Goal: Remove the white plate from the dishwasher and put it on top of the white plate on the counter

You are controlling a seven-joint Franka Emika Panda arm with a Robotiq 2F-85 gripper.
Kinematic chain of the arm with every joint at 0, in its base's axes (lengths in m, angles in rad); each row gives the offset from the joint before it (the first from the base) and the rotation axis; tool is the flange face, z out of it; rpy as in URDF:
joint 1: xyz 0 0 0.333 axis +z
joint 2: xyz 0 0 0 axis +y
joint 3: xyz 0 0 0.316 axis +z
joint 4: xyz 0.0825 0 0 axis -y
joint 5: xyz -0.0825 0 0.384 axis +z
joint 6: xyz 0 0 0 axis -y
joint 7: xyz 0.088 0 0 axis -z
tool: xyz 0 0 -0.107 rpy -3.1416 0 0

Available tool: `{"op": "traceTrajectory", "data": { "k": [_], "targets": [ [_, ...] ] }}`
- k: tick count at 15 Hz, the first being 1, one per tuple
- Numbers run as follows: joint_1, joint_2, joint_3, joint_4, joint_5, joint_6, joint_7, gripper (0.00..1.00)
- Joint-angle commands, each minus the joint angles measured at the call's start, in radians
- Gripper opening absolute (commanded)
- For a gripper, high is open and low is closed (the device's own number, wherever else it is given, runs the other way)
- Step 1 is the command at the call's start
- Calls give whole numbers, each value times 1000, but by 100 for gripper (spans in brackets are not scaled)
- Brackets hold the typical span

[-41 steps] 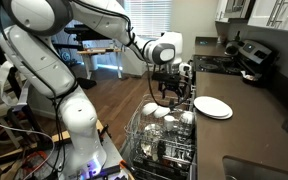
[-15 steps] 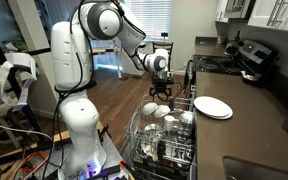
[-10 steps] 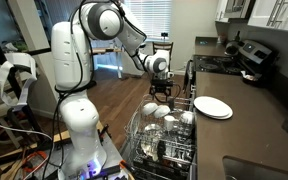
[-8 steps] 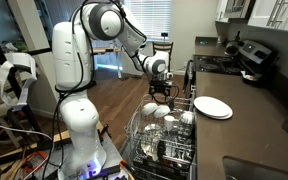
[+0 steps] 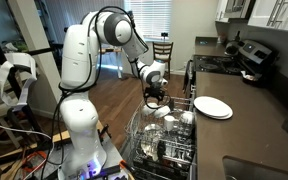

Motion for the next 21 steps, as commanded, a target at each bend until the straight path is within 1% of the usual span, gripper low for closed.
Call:
{"op": "traceTrajectory", "data": {
  "k": [1, 5, 9, 12, 14, 15, 18, 19, 21],
  "targets": [
    [-79, 71, 87, 23, 134, 13, -135, 100],
    [-126, 93, 118, 17, 206, -14, -194, 100],
    [-148, 96, 119, 17, 219, -61, -209, 100],
    [-164, 101, 130, 27, 252, -113, -251, 100],
    [-144, 90, 108, 25, 231, -151, -234, 100],
    [-127, 93, 97, 16, 222, -117, -208, 100],
    [-123, 93, 92, 16, 221, -121, -207, 100],
    [-133, 108, 109, 24, 252, -119, -233, 100],
    [-117, 129, 109, 34, 238, -122, -213, 100]
  ]
}}
